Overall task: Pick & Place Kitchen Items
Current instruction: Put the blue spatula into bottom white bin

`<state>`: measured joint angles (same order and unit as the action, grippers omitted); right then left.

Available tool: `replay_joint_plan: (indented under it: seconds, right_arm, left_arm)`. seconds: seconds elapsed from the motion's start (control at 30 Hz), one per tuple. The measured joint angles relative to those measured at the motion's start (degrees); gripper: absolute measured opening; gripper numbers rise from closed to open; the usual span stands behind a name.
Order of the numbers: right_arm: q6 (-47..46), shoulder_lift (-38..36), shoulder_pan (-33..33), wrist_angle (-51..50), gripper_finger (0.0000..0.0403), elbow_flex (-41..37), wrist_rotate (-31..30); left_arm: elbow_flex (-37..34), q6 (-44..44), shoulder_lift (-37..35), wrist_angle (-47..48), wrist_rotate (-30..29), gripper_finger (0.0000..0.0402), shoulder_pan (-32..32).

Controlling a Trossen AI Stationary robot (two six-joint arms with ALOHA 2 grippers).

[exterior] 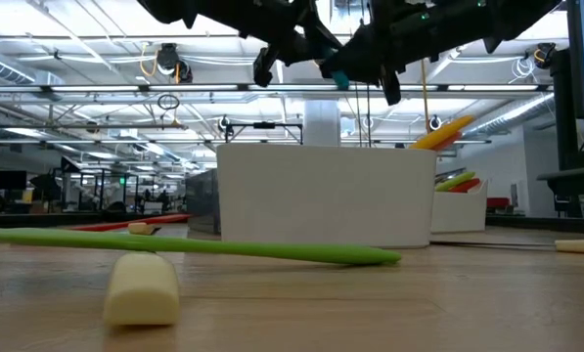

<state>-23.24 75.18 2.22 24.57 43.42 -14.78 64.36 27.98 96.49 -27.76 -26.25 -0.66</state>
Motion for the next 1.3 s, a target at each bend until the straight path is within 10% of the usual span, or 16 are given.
replay_joint_plan:
  seconds: [0.57,0.97,1.3]
  right_arm:
    - [1.66,-4.06,2.44,-5.21,0.0028,-0.18,-0.53]
    - [5.90,-10.59,3.21,-17.57,0.0028,-0.09,-3.44]
    - [8.65,-11.84,-4.36,-28.10,0.0028,-0.09,-1.59]
  left_arm:
    - [0.05,4.77,-1.98,10.96,10.19,0.0259,-0.93]
    - [0.02,10.05,-10.22,35.20,11.26,0.0271,-2.79]
    - [-0.35,10.70,-18.73,47.81,-2.43,0.0271,-5.41]
